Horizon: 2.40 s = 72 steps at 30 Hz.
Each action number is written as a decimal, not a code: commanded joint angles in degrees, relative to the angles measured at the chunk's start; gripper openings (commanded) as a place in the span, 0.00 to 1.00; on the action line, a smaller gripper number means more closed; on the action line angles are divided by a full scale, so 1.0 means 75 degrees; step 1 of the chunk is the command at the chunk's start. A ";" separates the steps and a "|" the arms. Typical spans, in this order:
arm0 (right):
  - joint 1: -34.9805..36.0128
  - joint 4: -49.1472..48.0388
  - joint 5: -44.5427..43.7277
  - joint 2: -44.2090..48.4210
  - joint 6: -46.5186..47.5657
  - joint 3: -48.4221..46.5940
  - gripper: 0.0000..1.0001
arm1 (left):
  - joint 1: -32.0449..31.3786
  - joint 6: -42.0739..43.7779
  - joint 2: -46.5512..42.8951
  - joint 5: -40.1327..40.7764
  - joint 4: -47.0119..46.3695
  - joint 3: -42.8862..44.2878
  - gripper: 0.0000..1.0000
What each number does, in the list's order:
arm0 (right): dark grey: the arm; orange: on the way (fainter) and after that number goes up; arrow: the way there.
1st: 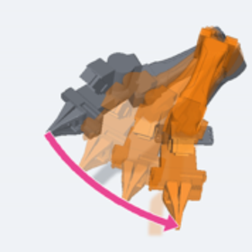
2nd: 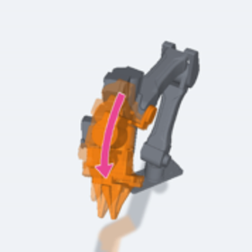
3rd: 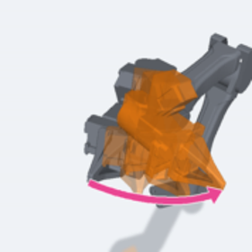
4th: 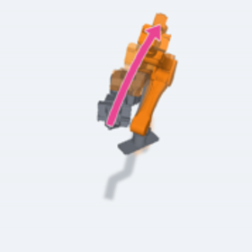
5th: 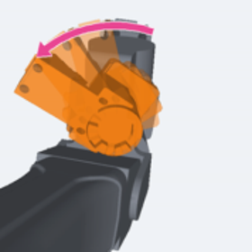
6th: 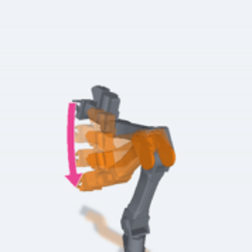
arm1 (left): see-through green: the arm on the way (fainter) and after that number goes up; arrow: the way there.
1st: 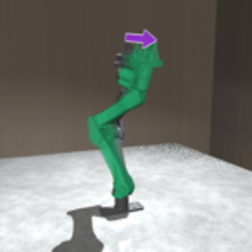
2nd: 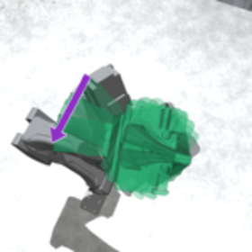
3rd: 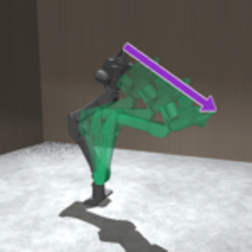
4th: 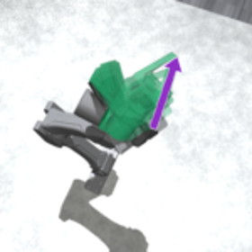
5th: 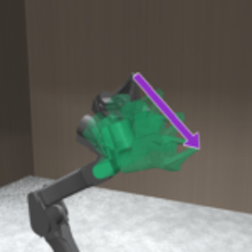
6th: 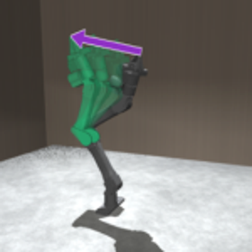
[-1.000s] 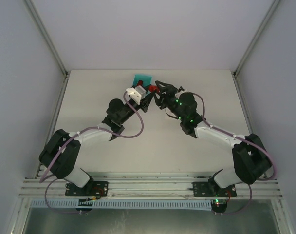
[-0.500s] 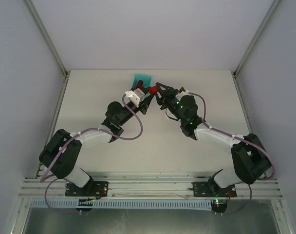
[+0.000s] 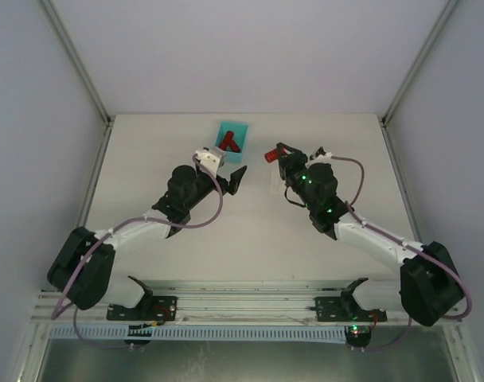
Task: Install the large spring
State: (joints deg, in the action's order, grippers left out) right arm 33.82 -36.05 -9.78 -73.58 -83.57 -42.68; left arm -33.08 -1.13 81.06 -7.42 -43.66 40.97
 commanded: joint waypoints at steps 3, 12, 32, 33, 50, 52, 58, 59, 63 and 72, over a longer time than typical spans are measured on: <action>-0.0542 0.1126 -0.0294 0.0389 0.2206 0.0228 0.00 | 0.0087 -0.0728 -0.0885 0.1349 0.2775 0.0309 0.99; -0.0711 0.3559 -0.1387 0.1384 0.6905 0.0233 0.00 | 0.0086 -0.1571 -0.1723 0.2546 0.3379 -0.0778 0.99; -0.2417 0.2725 -0.1519 0.0101 0.9384 0.0422 0.00 | -0.0054 -0.1095 -0.1474 0.1797 0.0440 -0.2731 0.99; -0.2429 0.2509 -0.1476 -0.0060 0.9385 0.0378 0.00 | -0.0053 -0.1103 -0.1403 0.1782 0.0502 -0.2672 0.99; -0.2822 0.0351 -0.2183 -0.3215 0.9835 -0.1283 0.00 | -0.0051 -0.1152 -0.1365 0.1653 0.0422 -0.2700 0.99; -0.2824 0.0303 -0.2191 -0.3416 0.9906 -0.1464 0.00 | -0.0062 -0.1161 -0.1379 0.1669 0.0412 -0.2707 0.99; -0.2822 0.0263 -0.2133 -0.3722 0.9911 -0.1655 0.00 | -0.0055 -0.1173 -0.1484 0.1611 0.0379 -0.2756 0.99; -0.2822 0.0165 -0.2090 -0.3717 0.9910 -0.1569 0.00 | -0.0054 -0.1171 -0.1515 0.1610 0.0404 -0.2743 0.99; -0.2816 0.0124 -0.2086 -0.3807 0.9984 -0.1508 0.00 | -0.0062 -0.1158 -0.1660 0.1621 0.0394 -0.2801 0.99; -0.2706 0.0705 -0.2262 -0.3897 0.9944 -0.1869 0.00 | -0.0058 -0.1162 -0.1714 0.1583 0.0418 -0.2811 0.99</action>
State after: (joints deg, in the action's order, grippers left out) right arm 13.15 -31.40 -24.95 -102.52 -8.62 -54.17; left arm -33.39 -9.50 68.71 5.32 -39.18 20.25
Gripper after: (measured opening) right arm 0.326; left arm 0.993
